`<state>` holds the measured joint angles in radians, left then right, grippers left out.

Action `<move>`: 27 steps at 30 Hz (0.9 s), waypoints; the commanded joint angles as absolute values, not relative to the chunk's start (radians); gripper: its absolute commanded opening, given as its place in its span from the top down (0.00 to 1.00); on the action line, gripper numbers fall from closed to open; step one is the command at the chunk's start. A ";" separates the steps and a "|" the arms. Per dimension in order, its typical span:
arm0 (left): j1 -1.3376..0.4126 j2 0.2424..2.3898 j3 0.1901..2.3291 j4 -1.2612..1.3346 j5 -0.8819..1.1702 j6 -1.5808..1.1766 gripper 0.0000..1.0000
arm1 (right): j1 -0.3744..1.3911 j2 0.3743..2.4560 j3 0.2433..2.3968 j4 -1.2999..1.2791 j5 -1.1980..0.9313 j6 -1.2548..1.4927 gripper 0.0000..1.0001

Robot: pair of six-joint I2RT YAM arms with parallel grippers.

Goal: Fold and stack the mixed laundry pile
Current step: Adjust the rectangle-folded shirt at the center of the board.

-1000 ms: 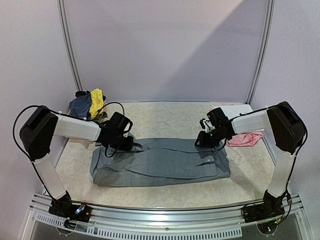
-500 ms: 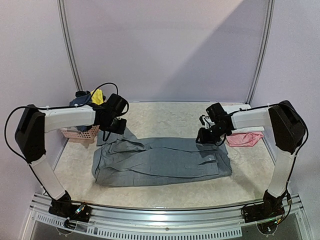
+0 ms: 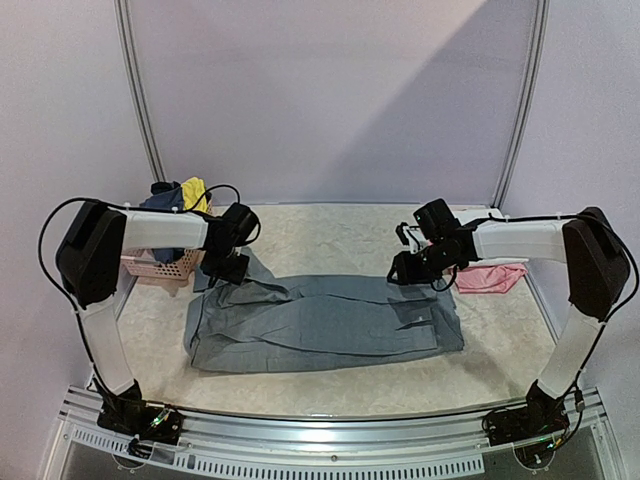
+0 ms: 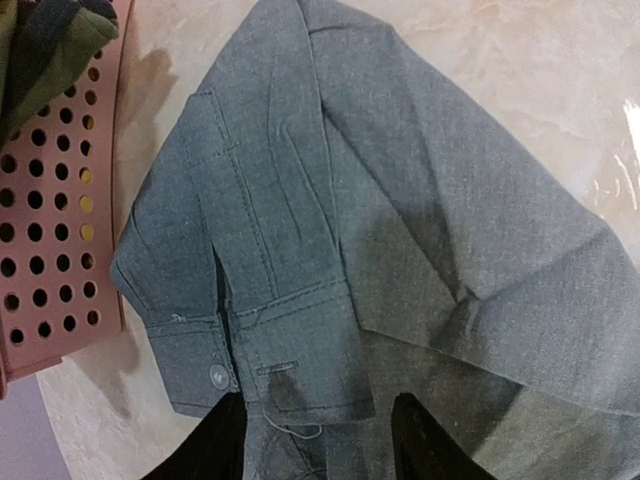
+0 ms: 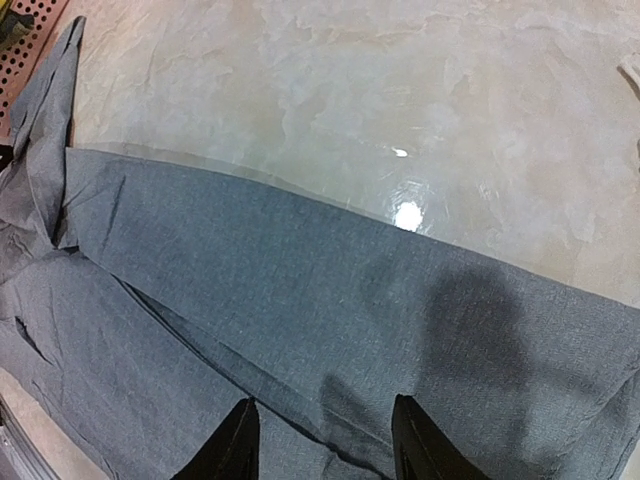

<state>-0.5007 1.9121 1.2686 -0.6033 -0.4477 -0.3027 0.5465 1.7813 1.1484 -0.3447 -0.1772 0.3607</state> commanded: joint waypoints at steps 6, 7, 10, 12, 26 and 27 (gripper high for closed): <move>-0.466 1.992 1.315 -0.580 -0.420 -0.281 0.52 | 0.585 1.705 1.114 -0.368 -0.146 0.365 0.53; -0.463 1.997 1.313 -0.573 -0.418 -0.282 0.52 | 0.586 1.705 1.113 -0.368 -0.145 0.366 0.53; -0.457 2.008 1.310 -0.561 -0.431 -0.280 0.54 | 0.589 1.707 1.111 -0.369 -0.139 0.369 0.53; -0.453 2.017 1.316 -0.565 -0.440 -0.277 0.56 | 0.592 1.710 1.112 -0.369 -0.136 0.372 0.53; -0.451 1.913 1.331 -0.603 -0.431 -0.272 1.00 | 0.619 1.709 1.141 -0.395 -0.112 0.380 0.52; -0.453 1.893 1.338 -0.620 -0.419 -0.276 1.00 | 0.622 1.706 1.145 -0.399 -0.109 0.380 0.52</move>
<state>-0.4580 1.9873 1.3010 -0.5743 -0.4381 -0.2653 0.6079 1.7302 1.1236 -0.3637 -0.1345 0.3691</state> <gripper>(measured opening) 0.019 0.478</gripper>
